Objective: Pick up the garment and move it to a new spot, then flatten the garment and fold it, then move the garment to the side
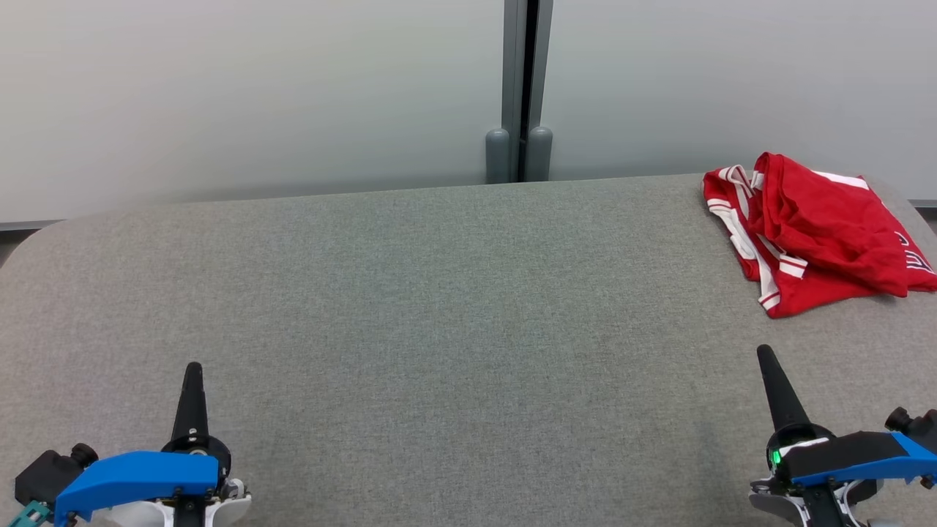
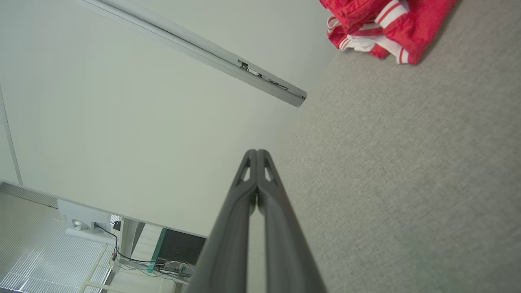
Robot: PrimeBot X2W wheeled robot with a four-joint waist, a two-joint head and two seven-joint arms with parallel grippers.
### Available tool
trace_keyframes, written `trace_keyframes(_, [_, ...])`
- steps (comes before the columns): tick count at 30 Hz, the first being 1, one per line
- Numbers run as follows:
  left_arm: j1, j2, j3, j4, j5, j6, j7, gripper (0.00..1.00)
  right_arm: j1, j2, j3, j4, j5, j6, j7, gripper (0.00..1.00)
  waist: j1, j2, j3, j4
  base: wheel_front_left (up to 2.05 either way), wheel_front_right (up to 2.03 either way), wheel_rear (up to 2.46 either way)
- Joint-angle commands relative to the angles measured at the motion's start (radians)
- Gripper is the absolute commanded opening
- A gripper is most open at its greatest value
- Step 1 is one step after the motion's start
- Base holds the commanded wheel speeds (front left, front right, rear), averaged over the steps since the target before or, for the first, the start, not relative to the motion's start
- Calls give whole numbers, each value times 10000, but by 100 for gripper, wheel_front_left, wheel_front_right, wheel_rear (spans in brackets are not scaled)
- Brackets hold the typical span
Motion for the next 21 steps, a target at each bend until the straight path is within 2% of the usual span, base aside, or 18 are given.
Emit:
trace_keyframes(1, [-194, 34, 74, -106, -278, -80, 83, 0, -254, -17, -64, -53, 300, 3, 72, 0, 0, 0, -5, 10, 0, 0, 0])
trace_keyframes(8, [-293, -10, 135, -101, -1289, -116, 354, 0, -257, -17, -148, -2, 1378, 3, 243, 0, 0, 0, -42, 76, 0, 0, 0])
trace_keyframes(21, [-374, -64, 191, -95, -2369, -157, 624, 0, -290, -18, -237, 53, 2519, 3, 427, 0, 0, 0, -85, 154, 0, 0, 0])
